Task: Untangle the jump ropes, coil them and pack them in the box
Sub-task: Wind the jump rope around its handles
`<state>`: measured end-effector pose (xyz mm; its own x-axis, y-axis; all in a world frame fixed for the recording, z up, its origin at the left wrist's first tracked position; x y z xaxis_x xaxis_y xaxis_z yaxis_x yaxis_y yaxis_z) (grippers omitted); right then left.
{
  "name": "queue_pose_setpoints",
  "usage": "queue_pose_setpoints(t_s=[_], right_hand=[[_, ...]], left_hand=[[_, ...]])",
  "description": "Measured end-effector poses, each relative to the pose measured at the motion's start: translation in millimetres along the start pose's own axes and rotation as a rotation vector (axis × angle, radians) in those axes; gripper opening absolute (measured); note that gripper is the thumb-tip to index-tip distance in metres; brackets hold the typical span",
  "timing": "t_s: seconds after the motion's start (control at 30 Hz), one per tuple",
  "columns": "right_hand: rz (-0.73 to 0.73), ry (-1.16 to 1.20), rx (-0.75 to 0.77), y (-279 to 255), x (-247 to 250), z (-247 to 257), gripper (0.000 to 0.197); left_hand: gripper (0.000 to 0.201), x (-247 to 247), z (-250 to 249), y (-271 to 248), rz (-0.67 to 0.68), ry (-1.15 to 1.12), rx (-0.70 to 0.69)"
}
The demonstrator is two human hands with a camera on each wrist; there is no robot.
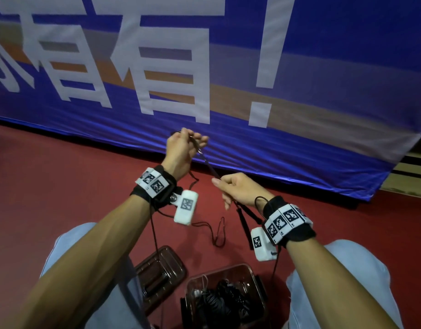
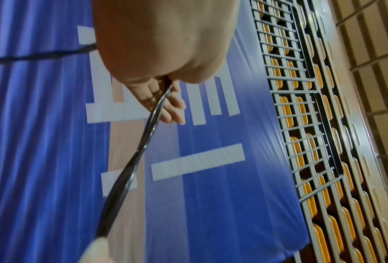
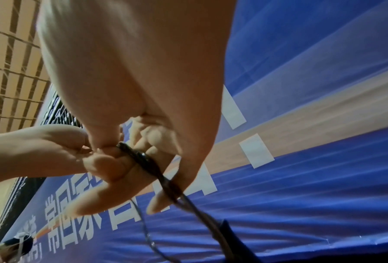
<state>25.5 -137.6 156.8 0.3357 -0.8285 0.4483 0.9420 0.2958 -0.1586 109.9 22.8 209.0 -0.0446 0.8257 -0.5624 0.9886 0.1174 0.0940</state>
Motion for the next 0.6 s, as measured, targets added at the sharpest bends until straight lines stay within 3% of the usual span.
queue_pose_setpoints(t_s=[0.13, 0.23, 0.3, 0.37, 0.47, 0.53, 0.6], right_hand=[[-0.149, -0.075, 0.083, 2, 8, 1, 0.041], [-0.348, -0.093, 0.153, 0, 18, 0, 0.04], [-0.406, -0.073, 0.184, -4, 24, 3, 0.039], [-0.41, -0.086, 0.21, -8, 25, 9, 0.039], [-0.359, -0.113, 0.237, -10, 19, 12, 0.041], [-0.319, -0.086, 0.249, -10, 13, 13, 0.041], [-0.31, -0.029, 0.234, -9, 12, 13, 0.041]], left_hand=[[0.033, 23, -11, 16, -0.151, -0.017, -0.011], [0.029, 21, -2, 5, -0.044, 0.213, 0.104], [0.025, 16, 3, -8, 0.083, 0.434, 0.196], [0.028, 15, 6, -14, 0.186, 0.706, 0.094], [0.028, 5, 4, -23, 0.371, 1.046, -0.343], [0.039, -3, 13, -35, 0.595, 1.132, -0.378], [0.063, -4, 21, -44, 0.706, 1.194, -0.301]])
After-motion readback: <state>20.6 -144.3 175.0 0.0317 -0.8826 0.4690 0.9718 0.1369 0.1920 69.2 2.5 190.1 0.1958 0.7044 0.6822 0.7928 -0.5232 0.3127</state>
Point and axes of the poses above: each hand's wrist, its own y-axis towards the middle knuckle, its own x-axis out of the back of the hand, z = x × y, the point moved 5 cm from there along y, towards the middle knuckle, and after that the axes turned 6 degrees about -x, right-handed, at the moved point
